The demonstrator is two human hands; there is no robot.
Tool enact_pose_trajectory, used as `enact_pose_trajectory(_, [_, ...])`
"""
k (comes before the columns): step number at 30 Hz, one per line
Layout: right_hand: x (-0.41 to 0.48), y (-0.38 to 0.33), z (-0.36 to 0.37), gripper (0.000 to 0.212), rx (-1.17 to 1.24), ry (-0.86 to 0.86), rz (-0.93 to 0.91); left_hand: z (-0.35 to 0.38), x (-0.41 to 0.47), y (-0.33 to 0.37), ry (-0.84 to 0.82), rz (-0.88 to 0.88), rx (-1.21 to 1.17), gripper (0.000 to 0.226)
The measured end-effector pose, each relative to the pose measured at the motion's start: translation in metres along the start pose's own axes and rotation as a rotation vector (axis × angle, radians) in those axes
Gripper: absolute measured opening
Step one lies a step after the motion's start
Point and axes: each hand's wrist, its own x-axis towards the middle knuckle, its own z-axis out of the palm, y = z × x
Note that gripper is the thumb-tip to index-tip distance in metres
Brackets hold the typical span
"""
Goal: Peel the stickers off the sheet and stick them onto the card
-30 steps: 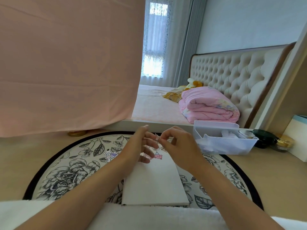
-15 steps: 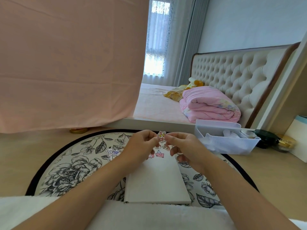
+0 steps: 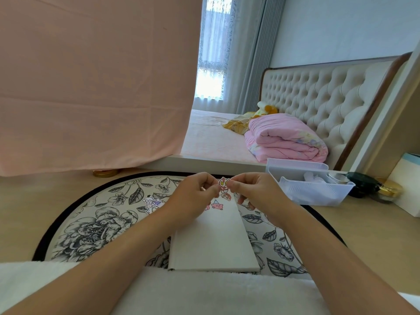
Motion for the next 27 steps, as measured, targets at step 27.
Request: enact_pose_trajectory(27, [0.009,0.027,0.003,0.031,-0.274,-0.01,0.386,0.005,-0.005,-0.022,-0.207,0.206,0.898,0.058])
